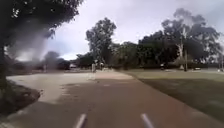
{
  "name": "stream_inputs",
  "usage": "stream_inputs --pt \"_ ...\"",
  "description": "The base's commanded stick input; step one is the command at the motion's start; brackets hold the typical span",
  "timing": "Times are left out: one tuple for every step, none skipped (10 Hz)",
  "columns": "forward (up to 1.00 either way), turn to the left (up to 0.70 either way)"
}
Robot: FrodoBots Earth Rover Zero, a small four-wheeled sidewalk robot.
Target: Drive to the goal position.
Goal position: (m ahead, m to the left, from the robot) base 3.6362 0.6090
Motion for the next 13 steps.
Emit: stream_inputs --pt "0.70 0.00" --pt "0.70 0.00" --pt "0.70 0.00" --pt "0.70 0.00" --pt "0.70 0.00" --pt "0.70 0.00" --pt "0.70 0.00" --pt "0.70 0.00" --pt "0.70 0.00" --pt "0.70 0.00" --pt "0.70 0.00" --pt "0.70 0.00" --pt "0.70 0.00"
